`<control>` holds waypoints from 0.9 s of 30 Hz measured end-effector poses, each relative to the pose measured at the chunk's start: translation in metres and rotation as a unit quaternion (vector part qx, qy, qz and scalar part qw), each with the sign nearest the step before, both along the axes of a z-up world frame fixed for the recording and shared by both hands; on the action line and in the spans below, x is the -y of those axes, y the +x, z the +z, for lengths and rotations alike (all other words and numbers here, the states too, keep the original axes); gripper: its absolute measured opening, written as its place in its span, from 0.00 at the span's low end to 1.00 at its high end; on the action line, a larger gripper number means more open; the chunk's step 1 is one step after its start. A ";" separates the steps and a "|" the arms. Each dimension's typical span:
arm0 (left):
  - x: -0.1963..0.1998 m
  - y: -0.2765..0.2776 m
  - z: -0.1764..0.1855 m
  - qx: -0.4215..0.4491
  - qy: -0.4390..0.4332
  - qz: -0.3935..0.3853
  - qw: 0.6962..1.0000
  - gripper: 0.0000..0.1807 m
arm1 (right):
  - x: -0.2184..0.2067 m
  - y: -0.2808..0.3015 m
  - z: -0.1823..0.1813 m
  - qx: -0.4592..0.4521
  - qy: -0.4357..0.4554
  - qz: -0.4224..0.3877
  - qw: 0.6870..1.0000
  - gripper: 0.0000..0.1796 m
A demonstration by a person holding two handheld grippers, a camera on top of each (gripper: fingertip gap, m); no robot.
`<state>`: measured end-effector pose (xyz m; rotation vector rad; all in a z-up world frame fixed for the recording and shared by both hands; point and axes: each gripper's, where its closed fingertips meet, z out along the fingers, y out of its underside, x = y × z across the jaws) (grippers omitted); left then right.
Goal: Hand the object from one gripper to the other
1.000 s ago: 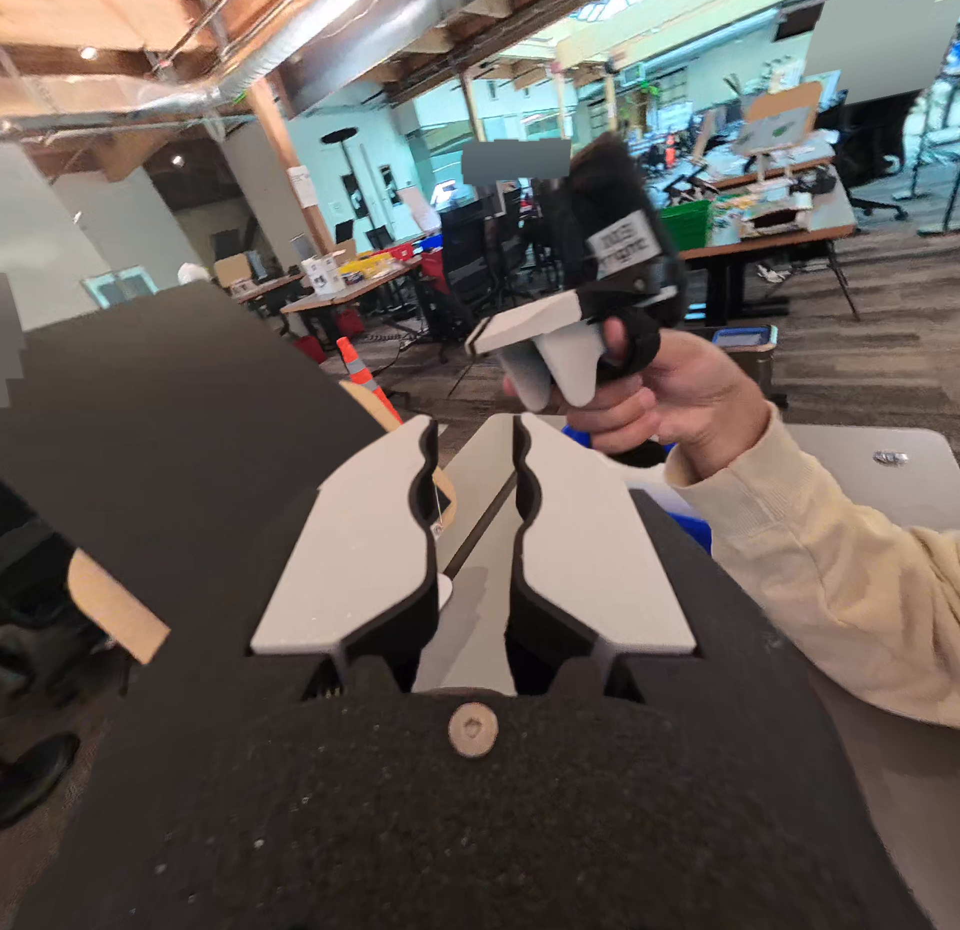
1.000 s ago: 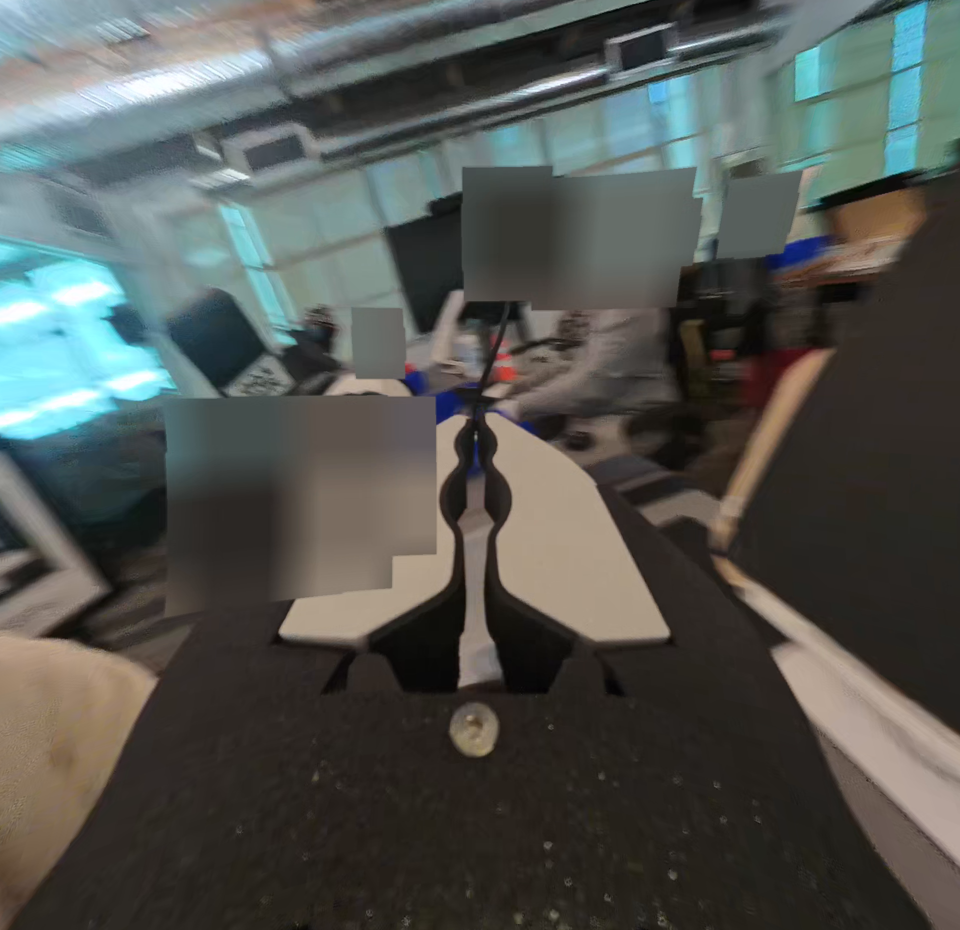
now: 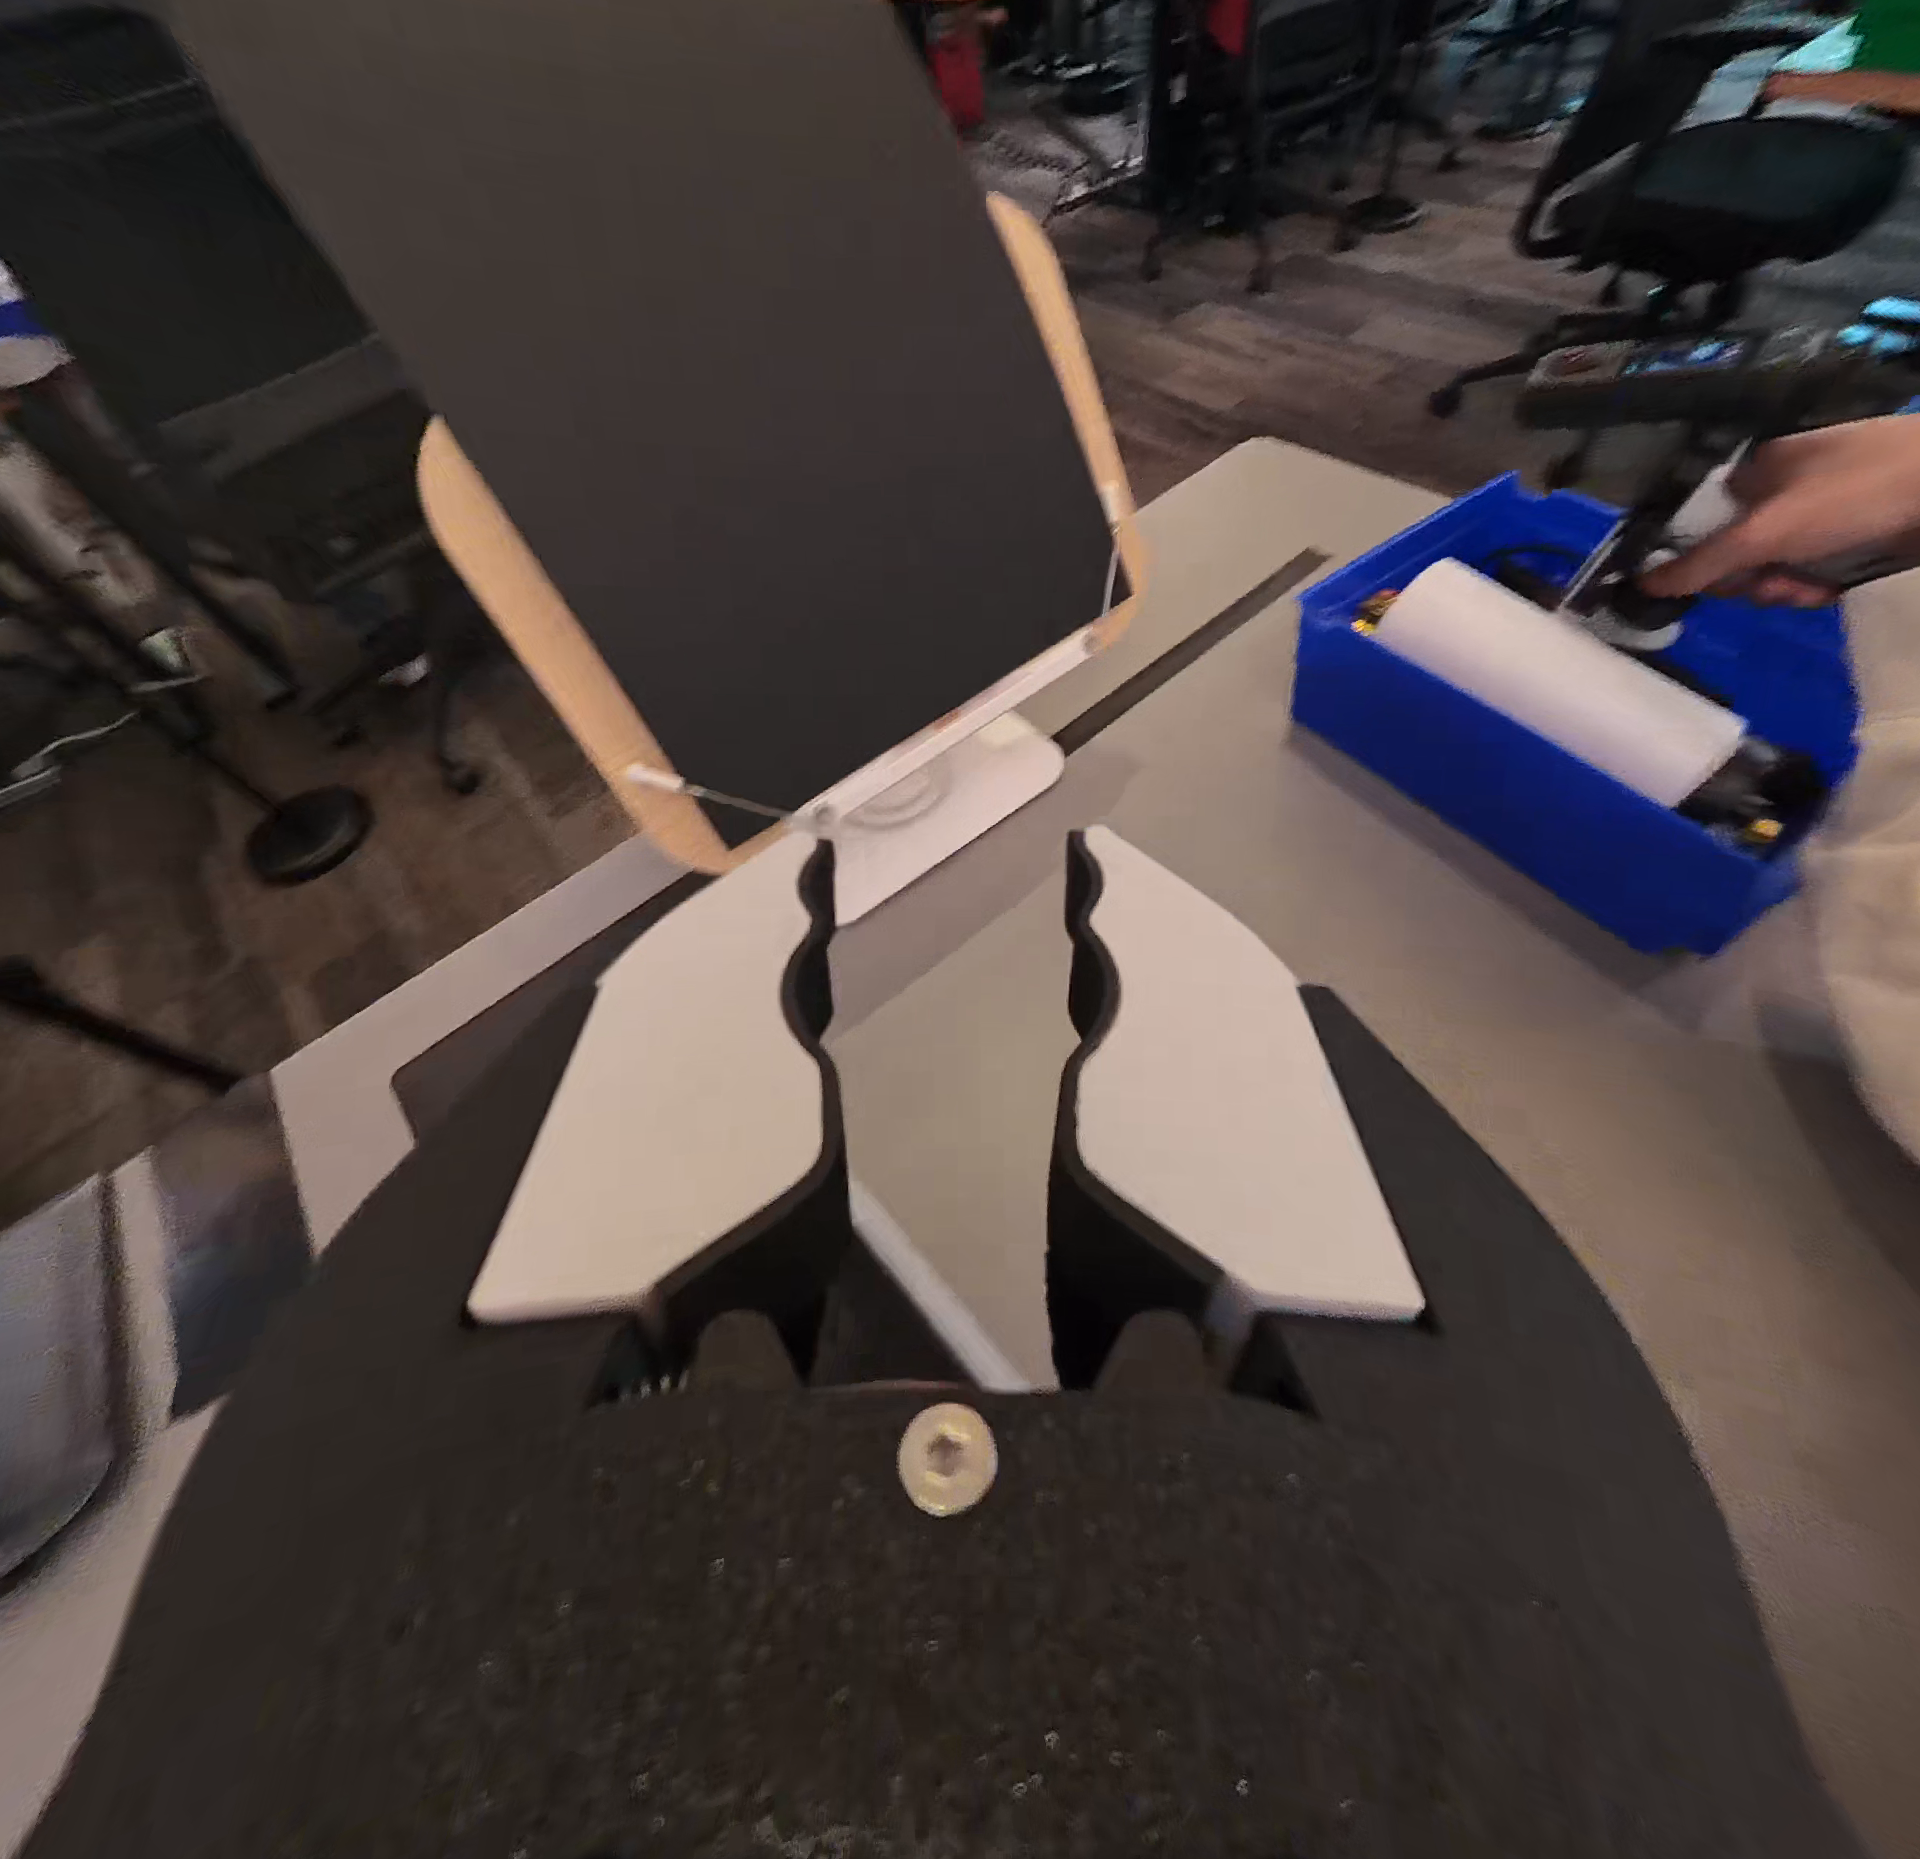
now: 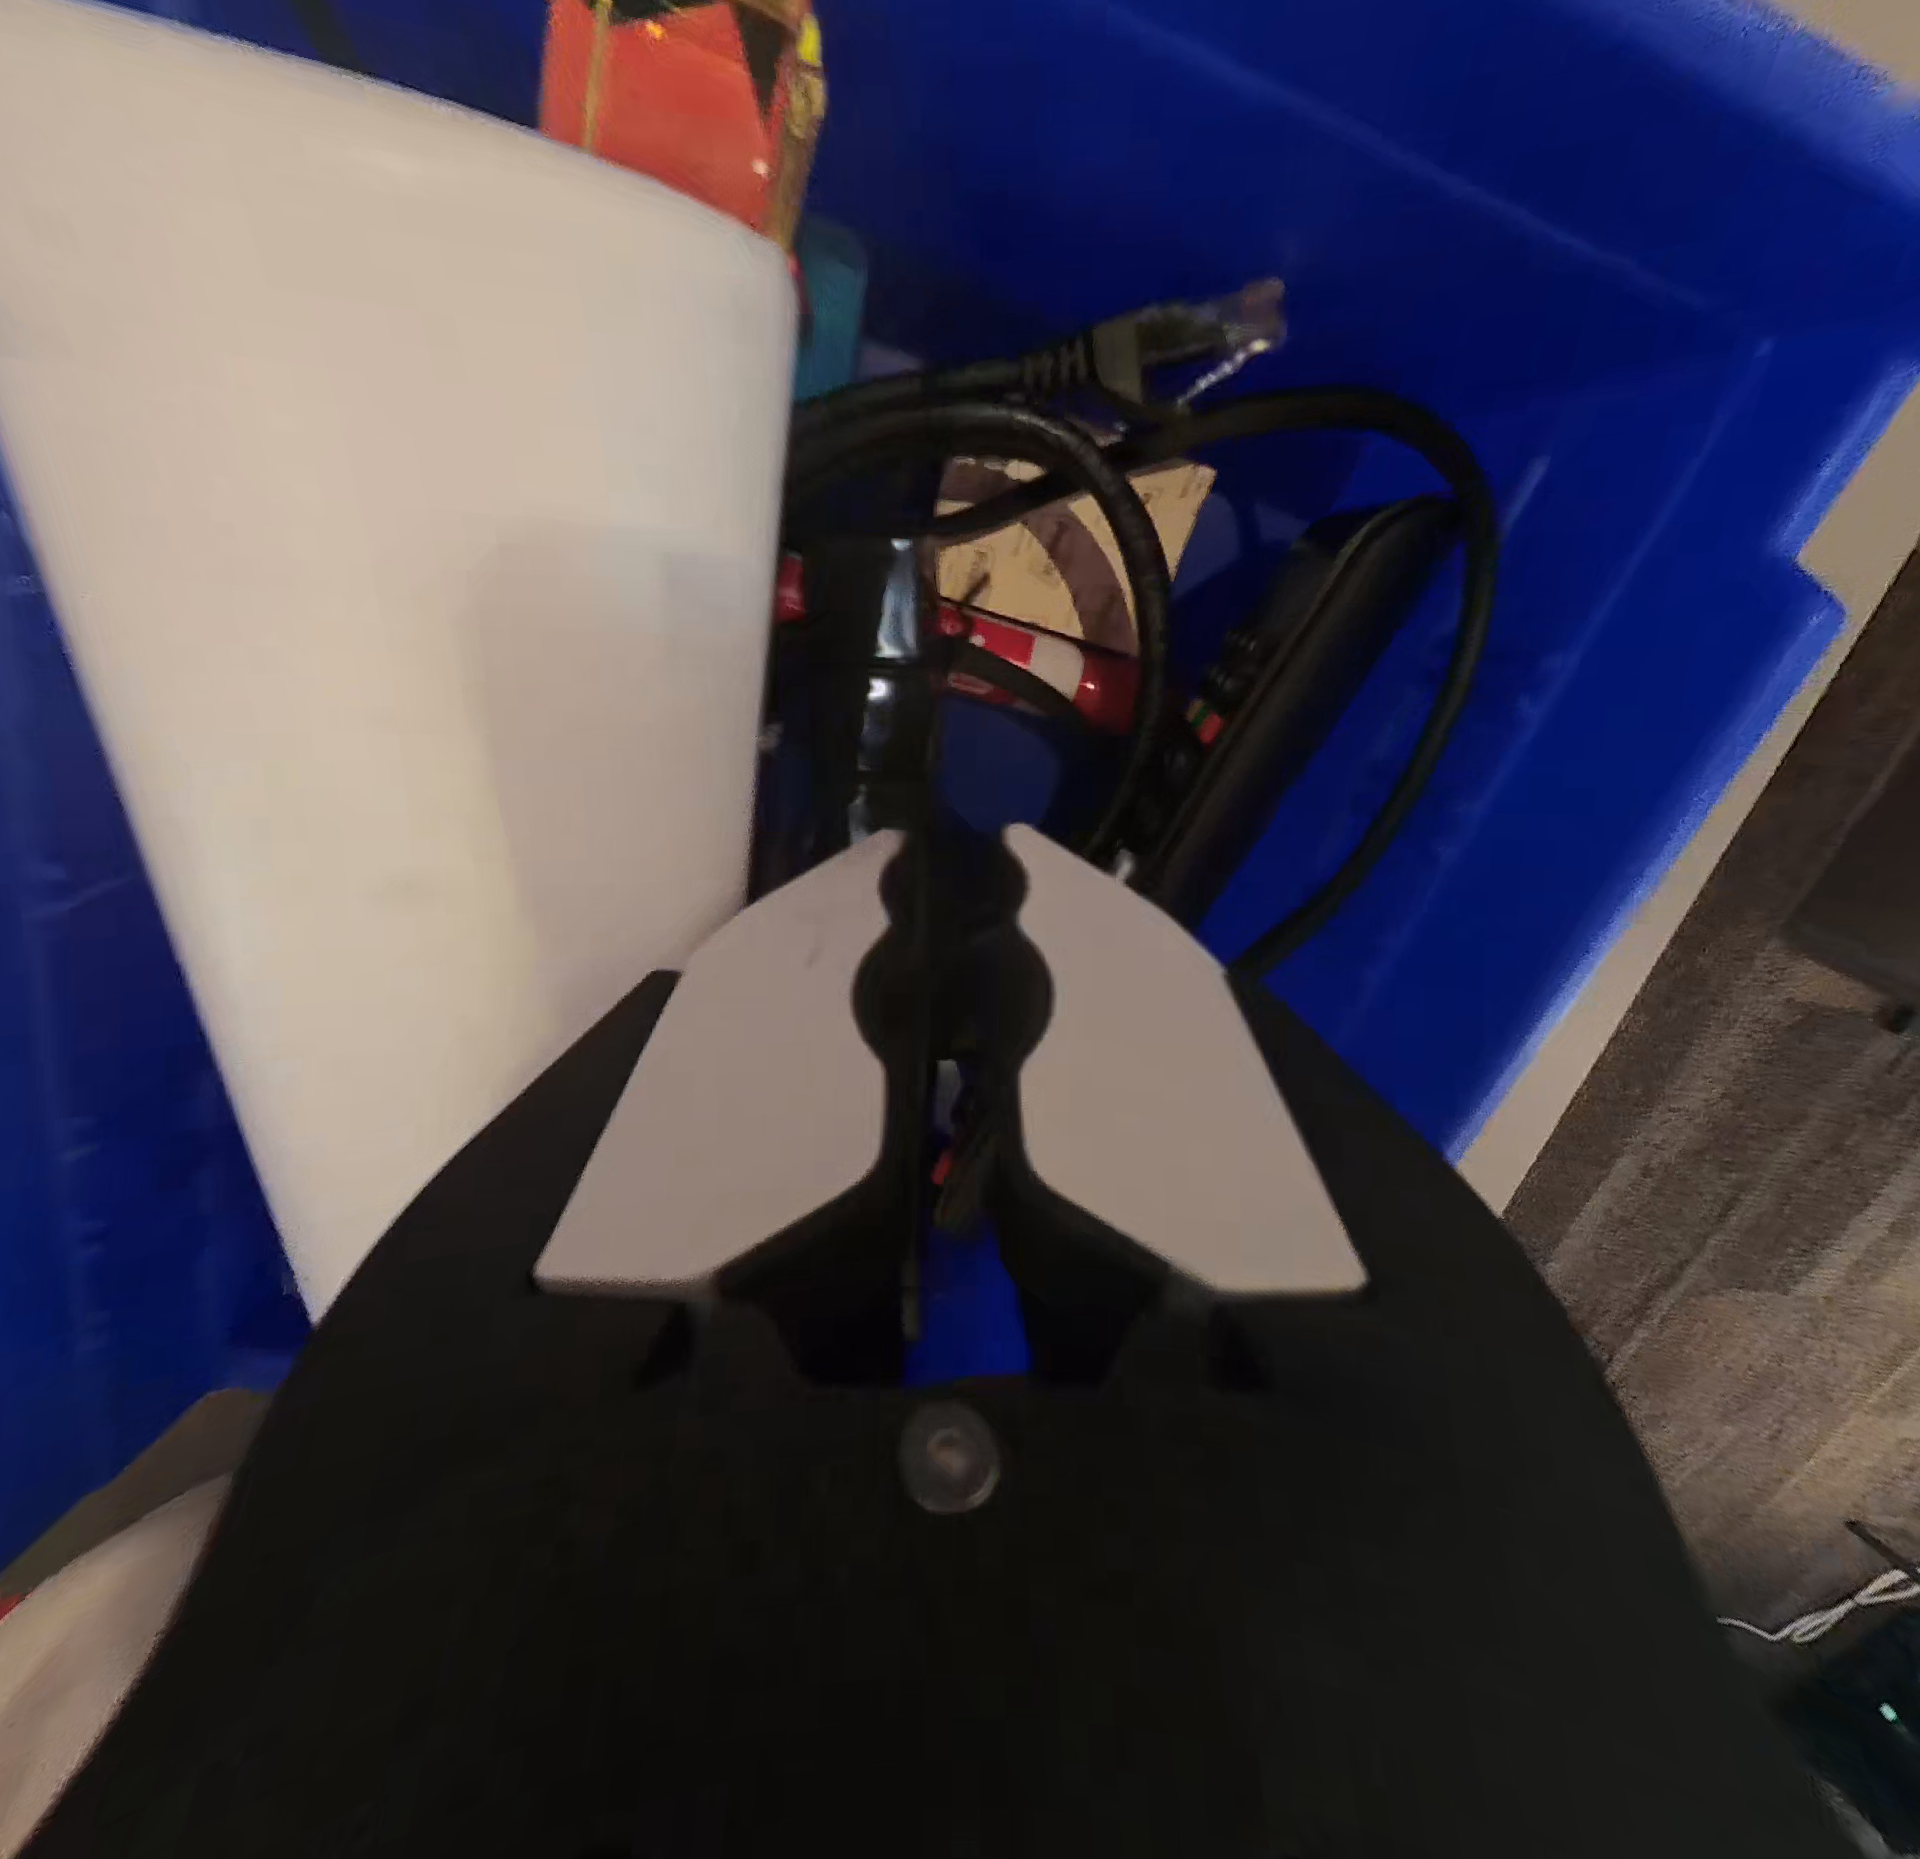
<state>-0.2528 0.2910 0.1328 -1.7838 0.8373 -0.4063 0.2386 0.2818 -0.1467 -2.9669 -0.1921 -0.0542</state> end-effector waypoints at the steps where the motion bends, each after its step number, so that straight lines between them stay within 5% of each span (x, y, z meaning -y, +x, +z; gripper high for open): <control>1: 0.000 -0.007 -0.003 -0.006 -0.003 0.009 1.000 0.24 | 0.003 0.004 -0.001 0.001 -0.004 -0.008 1.000 0.13; 4: 0.005 -0.026 -0.017 -0.036 -0.020 0.026 0.999 0.27 | 0.017 0.011 0.012 -0.002 -0.006 -0.035 0.999 0.25; 7: 0.006 -0.060 -0.050 -0.124 -0.050 0.071 0.989 0.33 | 0.025 0.013 0.060 0.031 0.071 -0.042 0.996 0.26; 13: 0.009 -0.136 -0.156 -0.300 -0.217 0.078 0.926 0.40 | 0.021 -0.067 0.152 0.073 0.244 0.092 0.963 0.24; 20: -0.007 -0.141 -0.250 -0.359 -0.296 -0.083 0.881 0.44 | 0.037 -0.227 0.140 0.016 0.204 0.403 0.892 0.25; 27: -0.049 -0.112 -0.289 -0.342 -0.319 -0.125 0.875 0.44 | 0.049 -0.303 0.125 0.011 0.171 0.532 0.829 0.25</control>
